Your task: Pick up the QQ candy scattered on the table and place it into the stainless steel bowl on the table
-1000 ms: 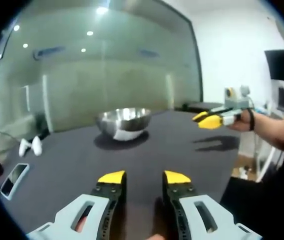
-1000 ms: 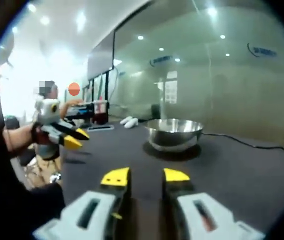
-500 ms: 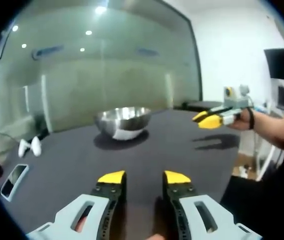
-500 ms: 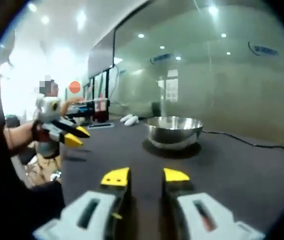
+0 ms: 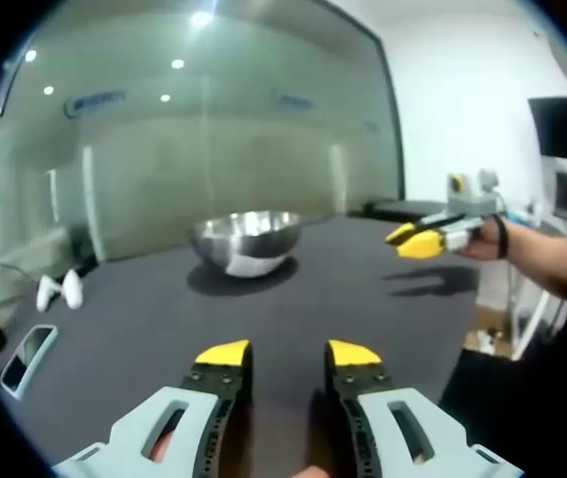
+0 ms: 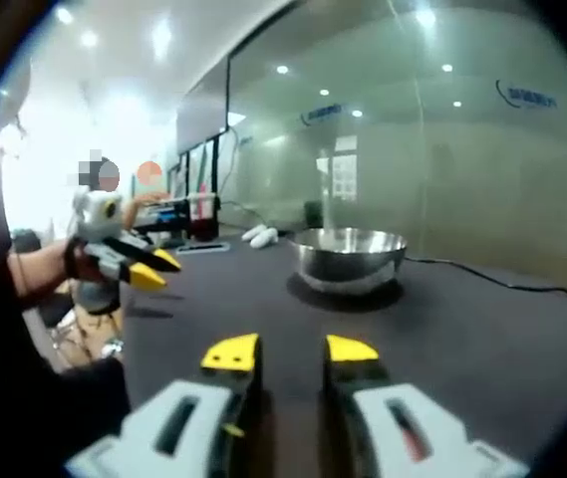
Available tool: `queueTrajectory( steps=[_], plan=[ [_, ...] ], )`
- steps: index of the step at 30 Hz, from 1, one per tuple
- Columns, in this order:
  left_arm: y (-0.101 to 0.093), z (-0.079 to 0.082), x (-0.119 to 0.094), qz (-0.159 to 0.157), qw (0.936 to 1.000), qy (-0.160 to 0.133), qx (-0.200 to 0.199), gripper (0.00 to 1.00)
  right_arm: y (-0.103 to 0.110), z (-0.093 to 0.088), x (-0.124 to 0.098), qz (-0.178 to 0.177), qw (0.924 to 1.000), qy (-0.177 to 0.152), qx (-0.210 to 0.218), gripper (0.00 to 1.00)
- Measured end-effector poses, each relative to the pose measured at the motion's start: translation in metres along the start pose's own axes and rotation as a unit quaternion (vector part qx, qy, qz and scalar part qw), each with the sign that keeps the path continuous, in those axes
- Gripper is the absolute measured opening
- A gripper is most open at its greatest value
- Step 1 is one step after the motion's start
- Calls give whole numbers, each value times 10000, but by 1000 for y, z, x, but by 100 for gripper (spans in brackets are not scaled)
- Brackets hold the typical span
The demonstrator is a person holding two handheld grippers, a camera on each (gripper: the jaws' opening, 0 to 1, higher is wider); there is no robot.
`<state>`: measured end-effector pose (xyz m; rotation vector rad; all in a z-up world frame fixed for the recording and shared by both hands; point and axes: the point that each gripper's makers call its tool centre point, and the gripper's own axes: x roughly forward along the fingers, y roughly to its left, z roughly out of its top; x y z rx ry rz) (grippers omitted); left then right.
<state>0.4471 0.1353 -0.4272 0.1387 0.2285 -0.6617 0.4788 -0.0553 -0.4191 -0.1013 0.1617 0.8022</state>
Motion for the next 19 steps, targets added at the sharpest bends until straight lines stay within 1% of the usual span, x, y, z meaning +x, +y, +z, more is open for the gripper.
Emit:
queueTrajectory(
  steps=[19],
  plan=[
    [-1,-1,0,-23,10000,17,20,31,2,-4,1,26,10000,54,-13,25]
  ],
)
